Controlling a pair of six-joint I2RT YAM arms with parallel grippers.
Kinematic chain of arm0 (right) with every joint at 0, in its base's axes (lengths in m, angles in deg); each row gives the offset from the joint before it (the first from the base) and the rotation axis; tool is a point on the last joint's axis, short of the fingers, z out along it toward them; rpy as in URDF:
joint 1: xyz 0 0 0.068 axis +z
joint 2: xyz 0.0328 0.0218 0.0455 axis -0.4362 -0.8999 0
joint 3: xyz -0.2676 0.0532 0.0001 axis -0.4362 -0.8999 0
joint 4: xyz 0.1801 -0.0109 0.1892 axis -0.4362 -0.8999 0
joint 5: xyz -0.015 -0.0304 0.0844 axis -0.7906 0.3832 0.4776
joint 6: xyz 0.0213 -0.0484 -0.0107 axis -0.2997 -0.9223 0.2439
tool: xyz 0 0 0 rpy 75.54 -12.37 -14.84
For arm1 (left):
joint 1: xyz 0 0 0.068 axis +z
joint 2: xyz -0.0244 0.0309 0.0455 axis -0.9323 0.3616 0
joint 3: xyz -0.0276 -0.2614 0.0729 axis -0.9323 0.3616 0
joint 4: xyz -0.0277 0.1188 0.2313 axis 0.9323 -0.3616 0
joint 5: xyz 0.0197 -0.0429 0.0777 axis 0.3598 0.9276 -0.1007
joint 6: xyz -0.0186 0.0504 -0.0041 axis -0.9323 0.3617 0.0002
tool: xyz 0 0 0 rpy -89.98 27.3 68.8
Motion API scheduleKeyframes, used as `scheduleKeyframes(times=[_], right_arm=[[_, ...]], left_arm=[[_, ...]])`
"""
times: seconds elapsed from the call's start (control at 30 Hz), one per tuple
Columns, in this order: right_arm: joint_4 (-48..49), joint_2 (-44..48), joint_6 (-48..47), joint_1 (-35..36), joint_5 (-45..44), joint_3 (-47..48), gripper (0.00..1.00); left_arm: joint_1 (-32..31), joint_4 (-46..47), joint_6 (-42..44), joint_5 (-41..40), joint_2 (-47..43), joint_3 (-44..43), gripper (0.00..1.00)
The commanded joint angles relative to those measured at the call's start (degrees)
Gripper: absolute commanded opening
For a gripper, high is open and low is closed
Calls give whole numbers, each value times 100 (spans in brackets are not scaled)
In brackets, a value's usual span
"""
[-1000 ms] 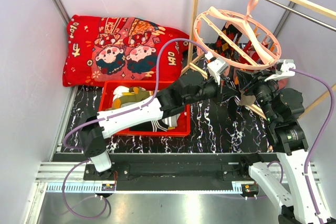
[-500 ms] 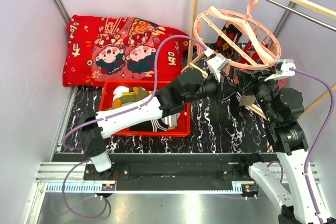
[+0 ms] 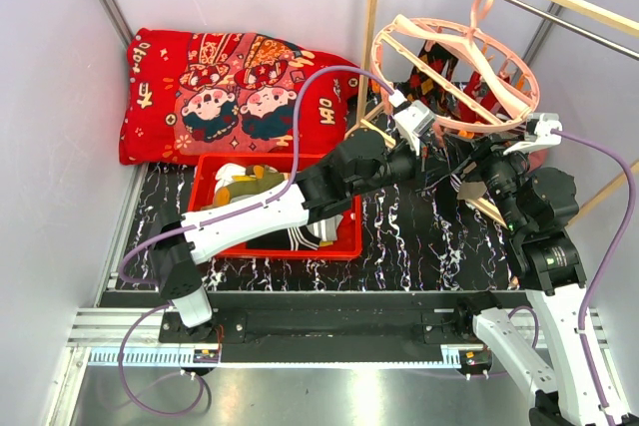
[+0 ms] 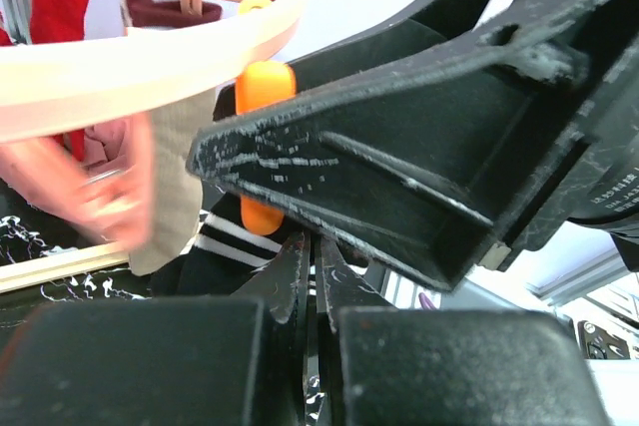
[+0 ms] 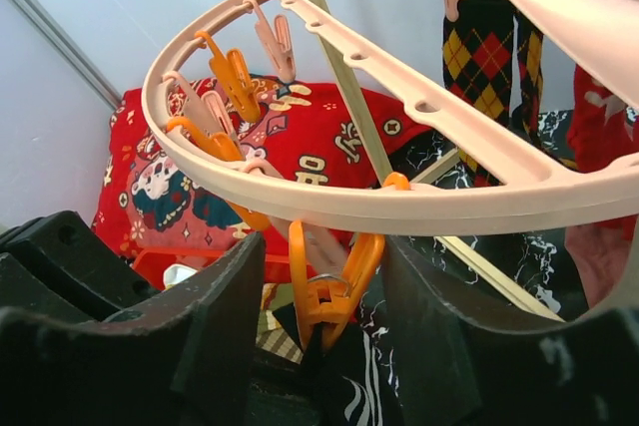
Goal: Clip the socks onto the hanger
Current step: Clamp the sock onto the hanger.
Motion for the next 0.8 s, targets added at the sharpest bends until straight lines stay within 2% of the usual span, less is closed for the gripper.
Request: scheduleKeyframes(times=[0.0,0.13,0.17,0.27,0.37,0.5,0.77], right_arm=[[145,64,-24,-12,-2,93,61],[84,108,-50,-21,-81,198,66],[40,117,-68,-21,-90,233,68],[-127,144,-173,-29,-159,383,70],[-268,188,-261,-21,-256,480,70],[-444,231,-314,-21,-257,620,70],[-786,126,-472,-12,-20,1033,67]], left_arm=[[-24,281,82,-112,-204,-208,0],[-33,361,100,-94,-222,-112,0],[-33,378,117,-68,-239,-85,3],[-33,475,143,2,-239,20,23],[-33,606,117,29,-309,213,32],[-33,957,187,-24,-555,635,52],[55,1766,442,-252,-1179,2031,72]])
